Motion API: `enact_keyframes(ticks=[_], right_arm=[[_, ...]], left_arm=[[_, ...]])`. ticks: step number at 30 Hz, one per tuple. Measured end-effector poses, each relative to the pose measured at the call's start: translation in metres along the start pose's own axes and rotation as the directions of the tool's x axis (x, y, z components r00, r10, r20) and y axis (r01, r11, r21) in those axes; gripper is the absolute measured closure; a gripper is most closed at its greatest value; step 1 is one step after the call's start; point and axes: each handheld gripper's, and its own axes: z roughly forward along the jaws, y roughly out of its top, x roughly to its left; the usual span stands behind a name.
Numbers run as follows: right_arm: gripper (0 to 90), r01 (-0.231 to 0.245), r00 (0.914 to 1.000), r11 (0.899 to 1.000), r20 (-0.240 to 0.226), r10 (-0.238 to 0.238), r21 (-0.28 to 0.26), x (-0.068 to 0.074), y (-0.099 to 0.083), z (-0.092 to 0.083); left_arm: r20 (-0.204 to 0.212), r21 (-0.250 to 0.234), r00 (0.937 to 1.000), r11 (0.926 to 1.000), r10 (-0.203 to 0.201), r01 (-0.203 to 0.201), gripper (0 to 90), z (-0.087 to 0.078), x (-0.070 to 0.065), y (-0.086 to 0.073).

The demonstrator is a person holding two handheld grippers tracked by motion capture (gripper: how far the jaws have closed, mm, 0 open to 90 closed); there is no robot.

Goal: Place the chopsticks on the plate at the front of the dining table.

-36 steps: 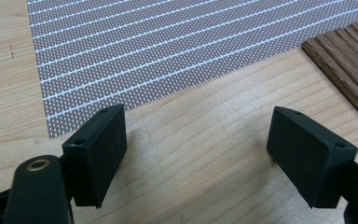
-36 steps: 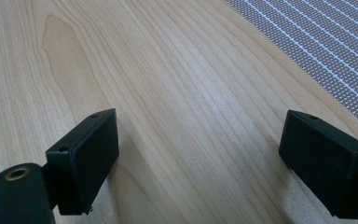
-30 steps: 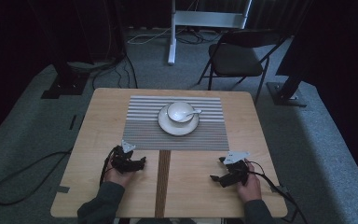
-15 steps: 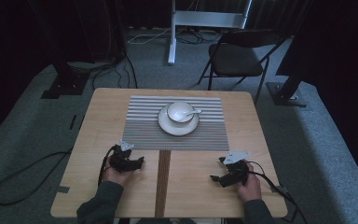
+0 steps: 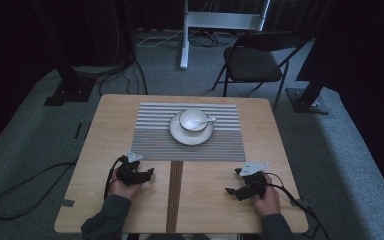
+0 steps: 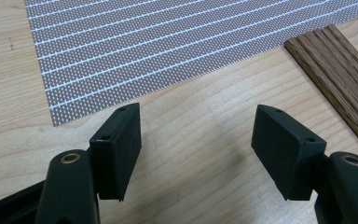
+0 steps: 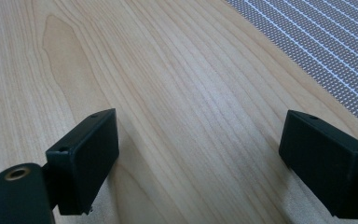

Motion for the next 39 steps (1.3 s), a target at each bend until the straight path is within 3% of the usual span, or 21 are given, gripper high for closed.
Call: enact_keyframes(ticks=[12, 39], right_arm=[[11.4, 0.001, 1.0, 1.0, 0.0, -0.001, 0.0, 0.0, 0.0, 0.0], [11.4, 0.0, 1.0, 1.0, 0.0, 0.0, 0.0, 0.0, 0.0, 0.0]], left_arm=[[0.029, -0.011, 0.9996, 0.9999, -0.006, 0.006, 33.6, -0.006, -0.004, 0.002], [0.06, -0.041, 0.9978, 0.9989, 0.027, -0.024, 32.1, -0.018, -0.02, 0.004]])
